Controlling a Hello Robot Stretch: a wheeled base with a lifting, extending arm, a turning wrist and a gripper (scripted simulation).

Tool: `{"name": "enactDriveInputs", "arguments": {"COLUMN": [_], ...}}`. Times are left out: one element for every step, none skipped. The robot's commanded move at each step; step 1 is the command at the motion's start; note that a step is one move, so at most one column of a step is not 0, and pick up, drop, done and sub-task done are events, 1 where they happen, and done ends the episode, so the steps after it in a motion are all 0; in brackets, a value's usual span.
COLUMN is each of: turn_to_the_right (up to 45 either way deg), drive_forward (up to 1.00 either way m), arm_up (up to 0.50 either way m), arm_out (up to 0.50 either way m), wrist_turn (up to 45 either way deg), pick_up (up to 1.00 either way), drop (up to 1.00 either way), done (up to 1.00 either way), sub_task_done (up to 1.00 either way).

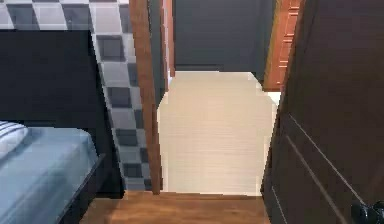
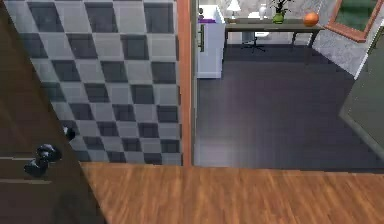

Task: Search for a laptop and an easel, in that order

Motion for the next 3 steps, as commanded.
{"name": "enactDriveInputs", "arguments": {"turn_to_the_right": [0.0,3.0,0.0], "drive_forward": [0.75,0.00,0.60], "arm_up": [0.00,0.00,0.00], "arm_out": [0.00,0.00,0.00], "wrist_turn": [0.0,0.0,0.0], "pick_up": [0.00,0.00,0.00], "drop": [0.00,0.00,0.00], "done": [0.00,0.00,0.00], "sub_task_done": [0.00,0.00,0.00]}}
